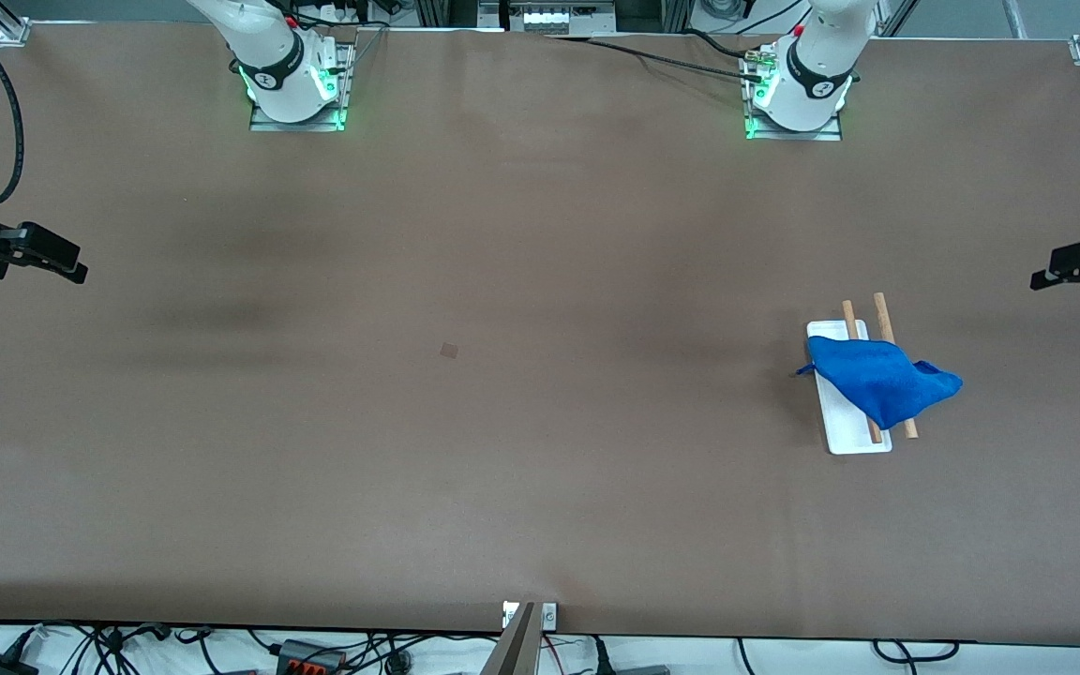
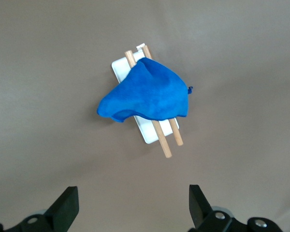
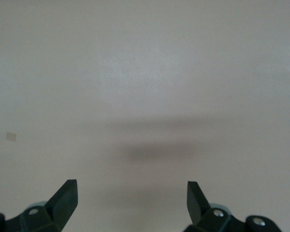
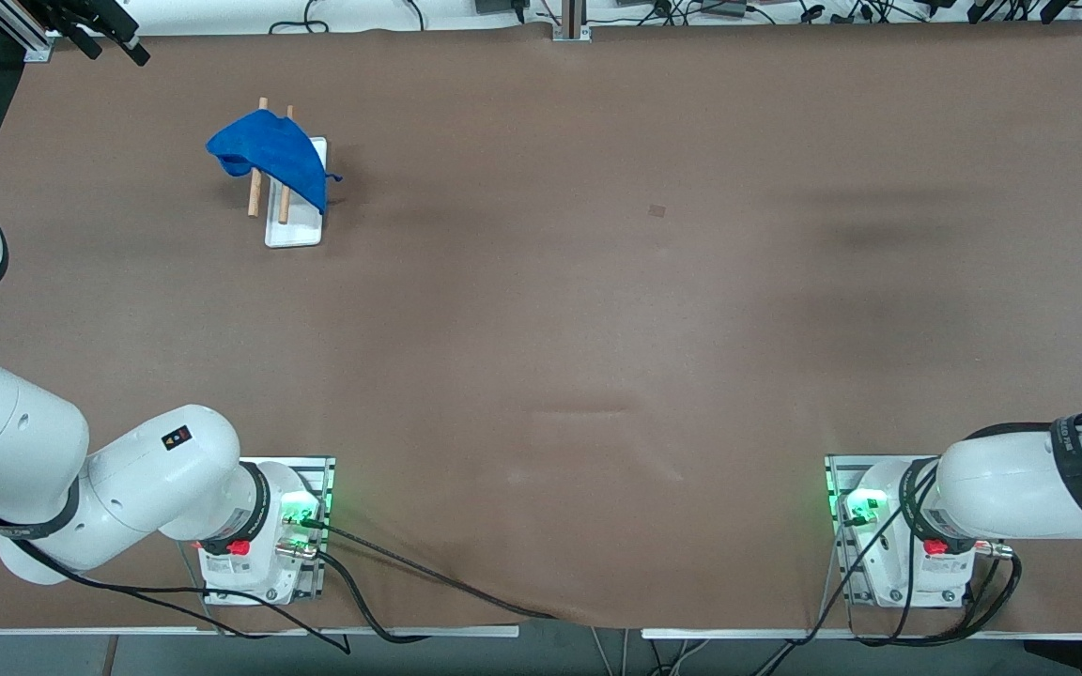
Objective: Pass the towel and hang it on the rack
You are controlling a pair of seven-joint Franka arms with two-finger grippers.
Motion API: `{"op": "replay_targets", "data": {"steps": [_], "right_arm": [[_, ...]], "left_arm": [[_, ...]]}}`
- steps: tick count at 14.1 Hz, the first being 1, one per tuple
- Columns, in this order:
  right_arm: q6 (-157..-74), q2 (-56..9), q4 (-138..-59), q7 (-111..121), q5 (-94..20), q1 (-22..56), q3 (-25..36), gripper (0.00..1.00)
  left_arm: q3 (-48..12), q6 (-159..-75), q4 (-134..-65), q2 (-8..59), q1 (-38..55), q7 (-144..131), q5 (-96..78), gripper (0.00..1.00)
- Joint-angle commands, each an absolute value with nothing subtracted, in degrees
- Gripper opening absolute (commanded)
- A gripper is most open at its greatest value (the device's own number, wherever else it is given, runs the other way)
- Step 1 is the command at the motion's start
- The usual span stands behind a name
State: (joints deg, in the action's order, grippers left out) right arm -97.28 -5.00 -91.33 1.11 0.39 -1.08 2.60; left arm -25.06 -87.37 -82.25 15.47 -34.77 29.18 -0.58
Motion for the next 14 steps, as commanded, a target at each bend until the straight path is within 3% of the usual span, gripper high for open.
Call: {"op": "replay_targets", "data": {"steps": [1, 7, 8, 12, 14], "right_arm": [[-96.24, -4.48, -90.88, 2.29, -0.09, -2.02, 1.67, 1.0], [-96.24, -4.48, -90.79, 2.29, -0.09, -1.93, 1.67, 1.0], [-96.24, -4.48, -90.79, 2.29, -0.09, -2.02, 1.76, 1.0], [-96.15, -4.48, -90.79, 2.29, -0.18, -2.11, 2.11, 1.0], [-96.24, -4.48, -90.79, 2.29, -0.18, -2.11, 2.11, 1.0]], "left_arm": [[-25.4, -86.4, -82.62, 15.29, -34.54, 28.21, 0.97, 1.0], [-26.19, -83.23, -79.89, 15.03, -33.14, 28.13, 1.05, 1.0], [-24.71, -83.23, -80.33, 13.81, -29.22, 27.17, 1.32, 1.0], [-2.78, -80.59, -80.59, 11.25, -6.64, 19.95, 1.42, 1.0], [0.17, -81.21, -81.55, 11.08, -5.45, 19.17, -1.75, 1.0]]}}
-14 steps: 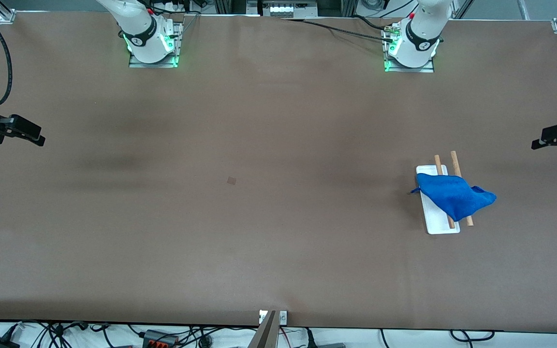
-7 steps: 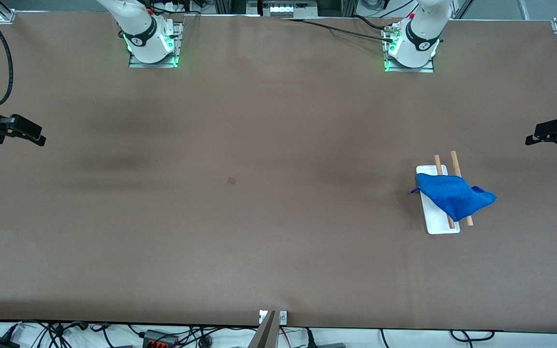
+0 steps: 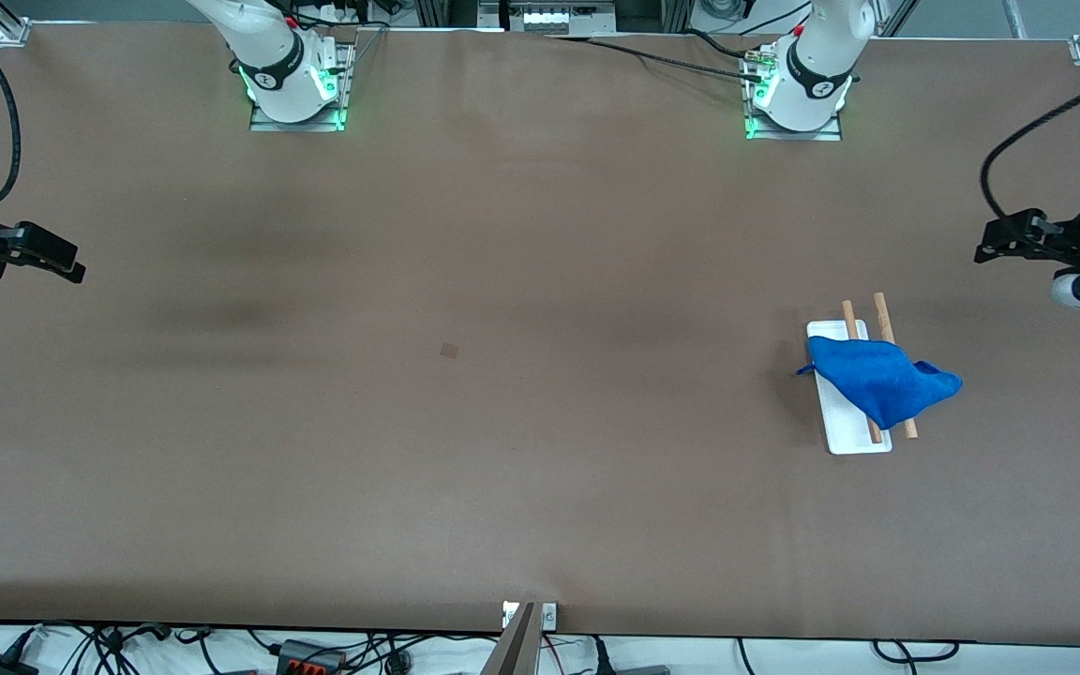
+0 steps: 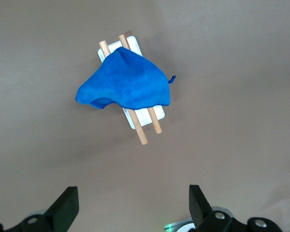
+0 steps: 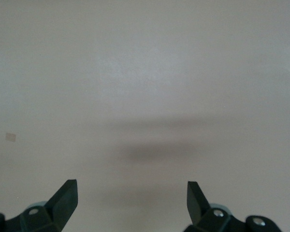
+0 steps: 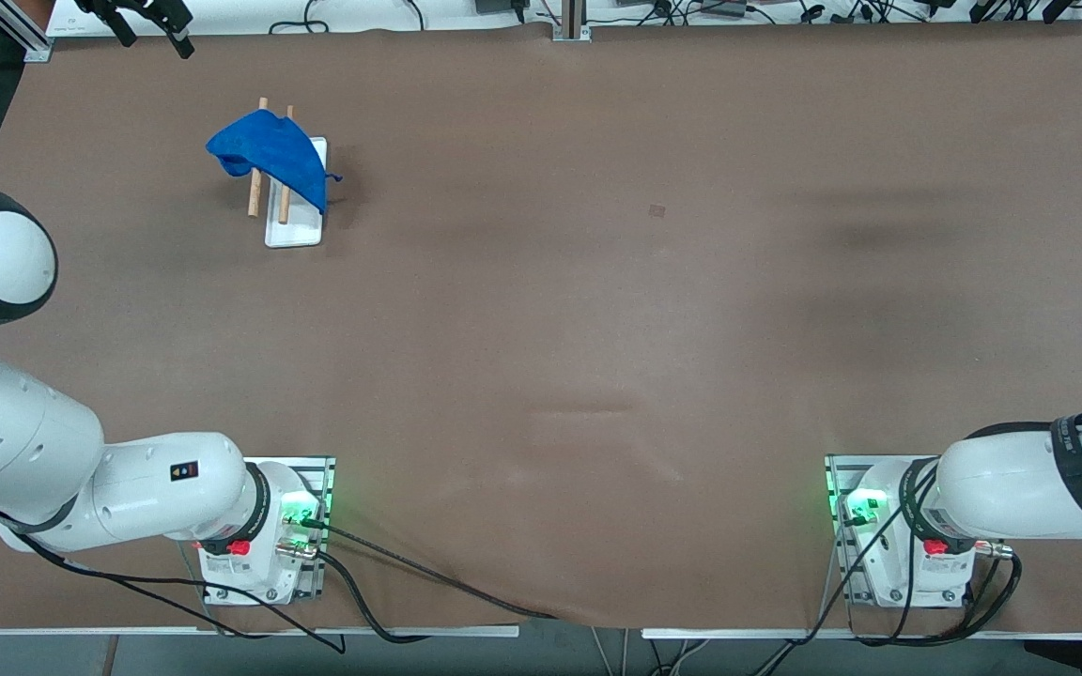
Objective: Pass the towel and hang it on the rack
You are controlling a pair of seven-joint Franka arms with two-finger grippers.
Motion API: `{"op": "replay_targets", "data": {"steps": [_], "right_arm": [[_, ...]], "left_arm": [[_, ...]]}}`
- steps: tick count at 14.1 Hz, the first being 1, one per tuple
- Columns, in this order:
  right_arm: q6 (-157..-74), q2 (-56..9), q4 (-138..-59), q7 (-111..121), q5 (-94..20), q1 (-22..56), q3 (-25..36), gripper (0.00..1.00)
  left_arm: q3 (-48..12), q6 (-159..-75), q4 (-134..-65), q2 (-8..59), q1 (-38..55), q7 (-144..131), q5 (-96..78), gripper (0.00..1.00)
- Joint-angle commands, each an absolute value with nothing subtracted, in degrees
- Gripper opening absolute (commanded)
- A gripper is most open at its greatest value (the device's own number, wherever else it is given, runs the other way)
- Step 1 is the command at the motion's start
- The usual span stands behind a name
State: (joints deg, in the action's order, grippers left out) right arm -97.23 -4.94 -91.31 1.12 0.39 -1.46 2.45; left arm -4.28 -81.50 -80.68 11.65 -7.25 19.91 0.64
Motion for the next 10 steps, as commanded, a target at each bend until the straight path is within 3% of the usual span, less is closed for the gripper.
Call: {"op": "replay_targets", "data": {"steps": [1, 5, 10], "right_arm": [[-96.24, -4.48, -90.79, 2.29, -0.18, -2.2, 2.11, 1.0], [-96.15, -4.48, -90.79, 2.29, -0.18, -2.11, 1.93, 1.0], [-96.33, -4.48, -90.7, 2.37, -0.09, -2.11, 1.76, 1.0]], "left_arm": [[0.26, -82.43, -83.13, 9.6, -4.84, 16.72, -1.67, 1.0], [0.26, -84.37, -92.17, 2.83, -3.69, 6.94, -1.32, 1.0], [0.44, -87.89, -95.7, -0.69, -2.9, 2.31, -1.41, 1.0]]}}
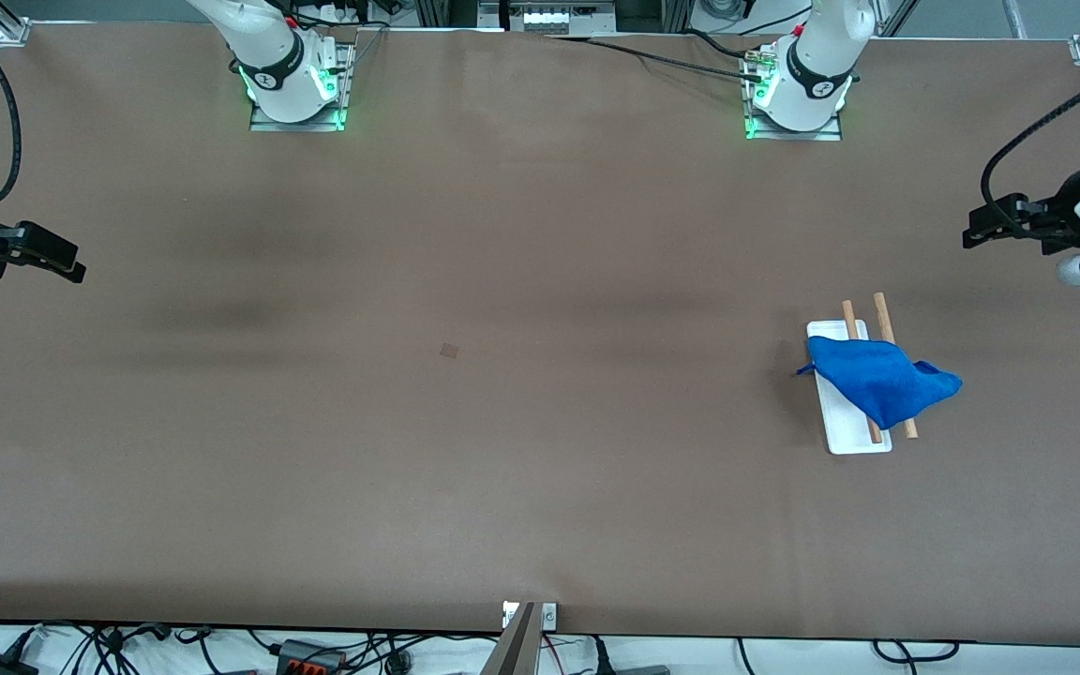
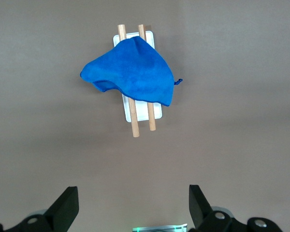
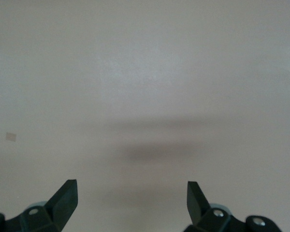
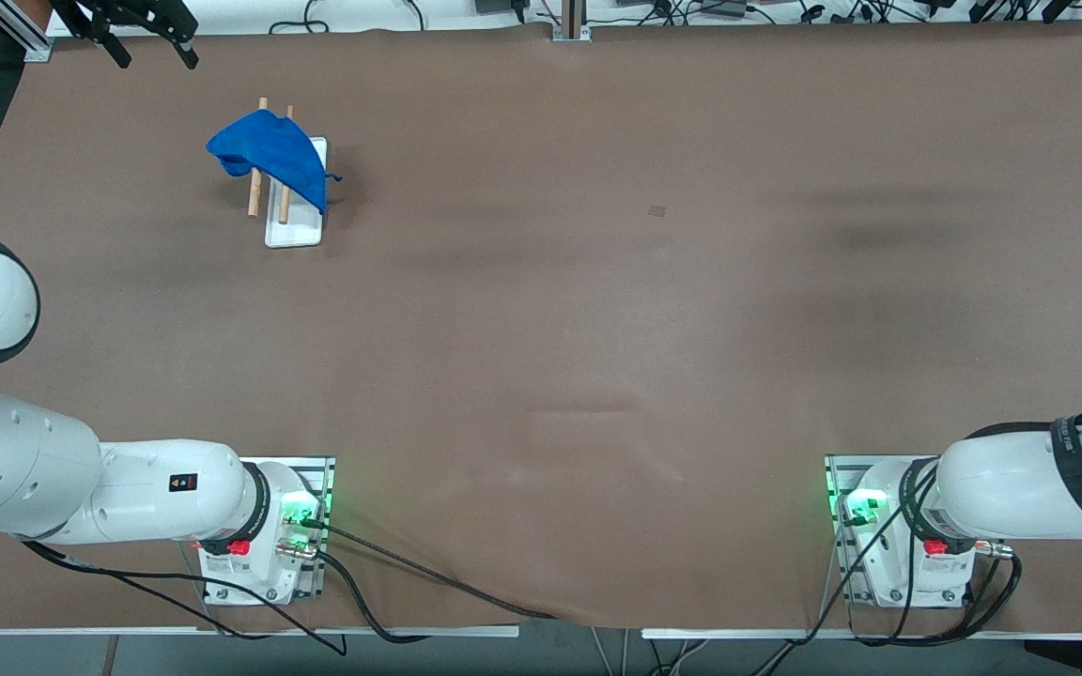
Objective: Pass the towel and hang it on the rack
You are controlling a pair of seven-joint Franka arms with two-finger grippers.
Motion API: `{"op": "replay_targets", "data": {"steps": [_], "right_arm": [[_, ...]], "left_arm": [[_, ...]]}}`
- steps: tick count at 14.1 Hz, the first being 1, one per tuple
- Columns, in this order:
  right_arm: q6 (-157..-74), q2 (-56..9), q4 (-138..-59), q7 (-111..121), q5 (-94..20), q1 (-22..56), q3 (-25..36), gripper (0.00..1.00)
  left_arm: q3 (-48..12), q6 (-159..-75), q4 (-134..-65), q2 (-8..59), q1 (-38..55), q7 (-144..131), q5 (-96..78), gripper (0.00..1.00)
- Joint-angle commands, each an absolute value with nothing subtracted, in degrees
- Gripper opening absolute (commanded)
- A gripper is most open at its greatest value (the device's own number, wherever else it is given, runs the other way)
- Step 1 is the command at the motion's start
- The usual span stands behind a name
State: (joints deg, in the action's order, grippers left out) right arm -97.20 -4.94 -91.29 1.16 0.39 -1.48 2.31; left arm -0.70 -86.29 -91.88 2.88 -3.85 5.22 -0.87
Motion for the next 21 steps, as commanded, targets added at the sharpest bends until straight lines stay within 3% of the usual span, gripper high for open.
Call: {"op": "replay_targets", "data": {"steps": [1, 21], "right_arm": [[-96.33, -4.48, -90.7, 2.37, -0.09, -2.11, 1.76, 1.0], [-96.07, -4.48, -90.79, 2.81, -0.26, -2.02, 1.76, 1.0]], "left_arm": [[0.35, -87.98, -96.23, -1.57, -2.9, 0.11, -1.41, 1.0], [0.44, -88.24, -96.33, -3.6, -2.9, -2.11, -1.58, 1.0]]}}
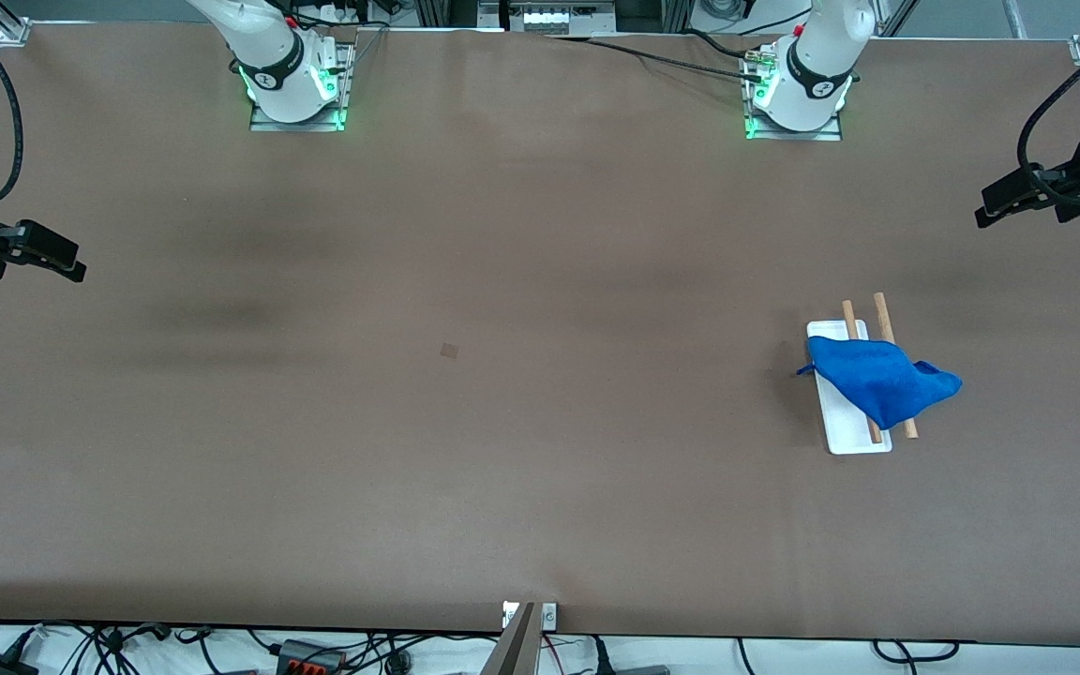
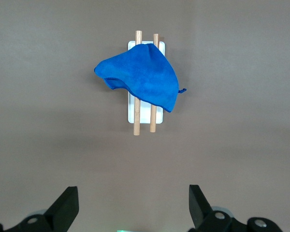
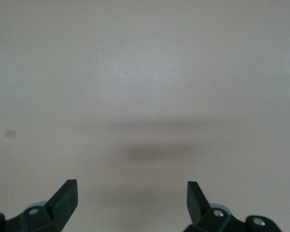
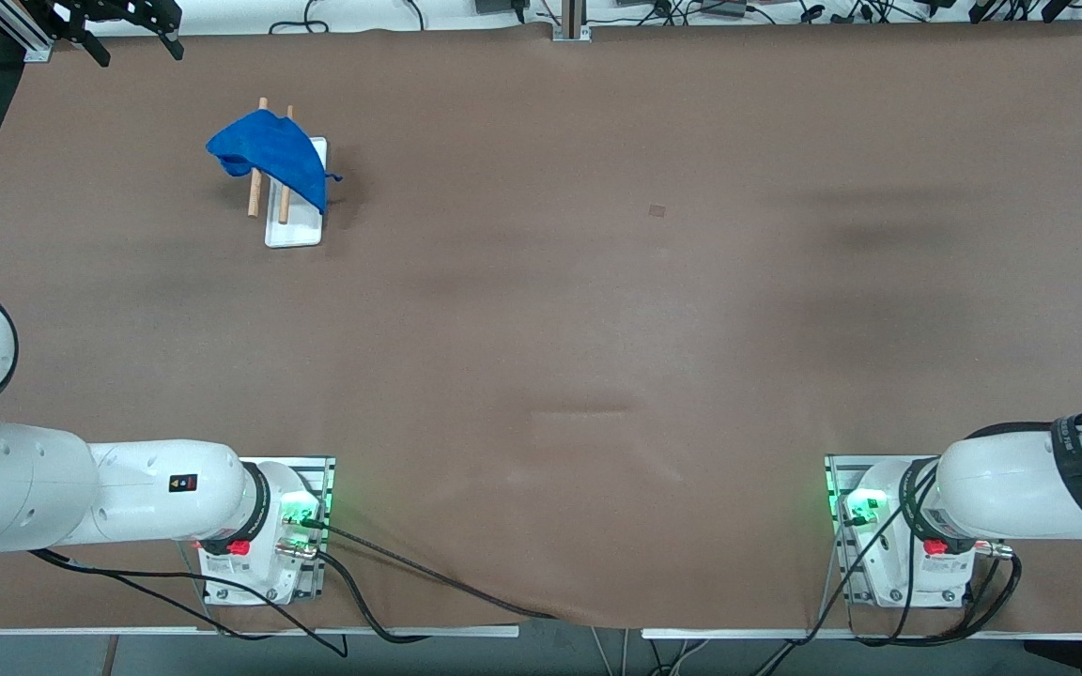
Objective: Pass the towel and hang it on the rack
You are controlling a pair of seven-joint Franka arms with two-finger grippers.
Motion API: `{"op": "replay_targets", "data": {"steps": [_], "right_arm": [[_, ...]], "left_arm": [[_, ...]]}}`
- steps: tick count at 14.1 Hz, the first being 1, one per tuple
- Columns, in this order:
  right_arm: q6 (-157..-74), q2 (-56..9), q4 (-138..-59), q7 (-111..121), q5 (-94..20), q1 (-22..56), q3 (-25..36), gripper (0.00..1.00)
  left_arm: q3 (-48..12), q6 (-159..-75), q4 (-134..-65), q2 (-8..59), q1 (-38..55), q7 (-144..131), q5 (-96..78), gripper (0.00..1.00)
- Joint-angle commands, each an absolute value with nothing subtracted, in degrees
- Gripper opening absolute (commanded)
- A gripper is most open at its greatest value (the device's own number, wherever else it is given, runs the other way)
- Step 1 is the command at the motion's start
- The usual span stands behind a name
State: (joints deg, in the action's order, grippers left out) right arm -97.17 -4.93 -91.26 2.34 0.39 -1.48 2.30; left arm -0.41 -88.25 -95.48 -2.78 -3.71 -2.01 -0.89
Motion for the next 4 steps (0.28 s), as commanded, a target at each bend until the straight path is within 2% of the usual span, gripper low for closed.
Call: {"op": "replay_targets", "data": {"steps": [1, 4], "right_arm": [[-95.98, -4.48, -90.79, 2.81, -0.26, -2.02, 1.76, 1.0], [-95.98, -4.39, -90.88, 2.81, -0.09, -2.02, 1.76, 1.0]], "left_arm": [[0.35, -88.07, -96.33, -3.6, -2.9, -2.11, -1.58, 1.0], [0.35, -88.07, -96.33, -3.6, -2.9, -2.11, -1.67, 1.0]]}}
